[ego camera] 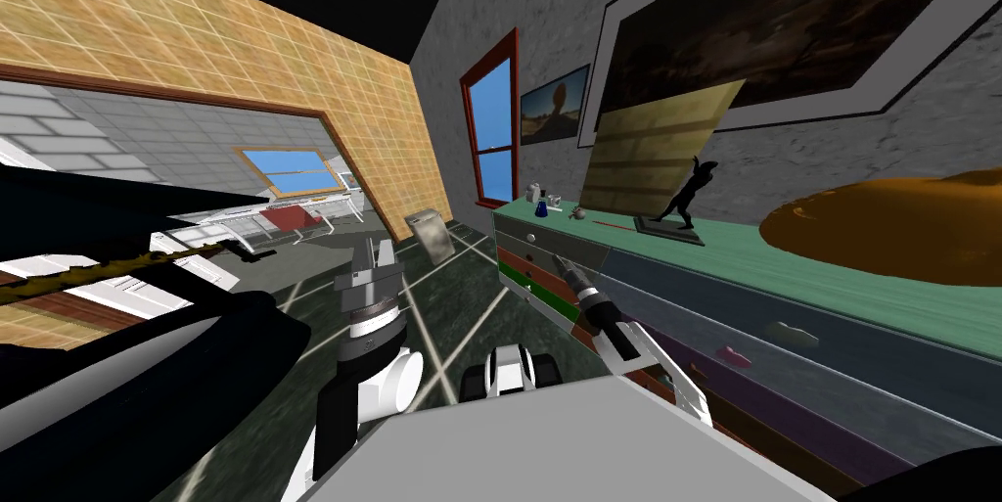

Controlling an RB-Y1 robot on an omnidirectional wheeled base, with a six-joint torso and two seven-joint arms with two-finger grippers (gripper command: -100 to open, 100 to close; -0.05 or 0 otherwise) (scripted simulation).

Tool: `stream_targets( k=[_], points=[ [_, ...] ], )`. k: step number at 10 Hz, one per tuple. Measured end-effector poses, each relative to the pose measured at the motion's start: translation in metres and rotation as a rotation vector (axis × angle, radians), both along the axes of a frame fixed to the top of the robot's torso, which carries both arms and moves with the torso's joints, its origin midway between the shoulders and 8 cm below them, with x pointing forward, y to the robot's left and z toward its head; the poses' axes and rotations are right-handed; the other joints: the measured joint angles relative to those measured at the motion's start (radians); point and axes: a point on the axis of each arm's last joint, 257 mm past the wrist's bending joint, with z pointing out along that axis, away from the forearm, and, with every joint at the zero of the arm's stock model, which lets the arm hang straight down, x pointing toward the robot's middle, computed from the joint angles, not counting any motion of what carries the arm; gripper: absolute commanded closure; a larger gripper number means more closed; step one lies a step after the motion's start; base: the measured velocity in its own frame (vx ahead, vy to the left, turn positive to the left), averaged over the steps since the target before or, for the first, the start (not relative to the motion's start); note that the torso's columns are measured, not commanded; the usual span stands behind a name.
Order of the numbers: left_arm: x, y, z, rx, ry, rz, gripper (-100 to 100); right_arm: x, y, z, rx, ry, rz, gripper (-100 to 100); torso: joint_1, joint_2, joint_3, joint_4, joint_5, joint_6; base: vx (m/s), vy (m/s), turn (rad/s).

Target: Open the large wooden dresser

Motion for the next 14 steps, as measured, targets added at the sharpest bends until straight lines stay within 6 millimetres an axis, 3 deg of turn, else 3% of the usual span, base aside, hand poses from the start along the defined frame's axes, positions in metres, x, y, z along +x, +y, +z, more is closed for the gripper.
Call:
stream_targets(
  k=[7,14],
  points=[
    [0.000,0.000,0.000,0.000,0.000,0.000,0,-0.003,-0.053,-0.080,-0.303,0.227,-0.113,-100,0.001,0.000,0.000,0.000,0.000,0.000,0.084,0.060,0.043],
    [0.000,0.000,0.000,0.000,0.000,0.000,0,-0.017,-0.118,-0.135,-0.615,0.415,-0.228,-100,0.000,0.001,0.001,0.000,0.000,0.000,0.076,0.058,0.066]
  ],
)
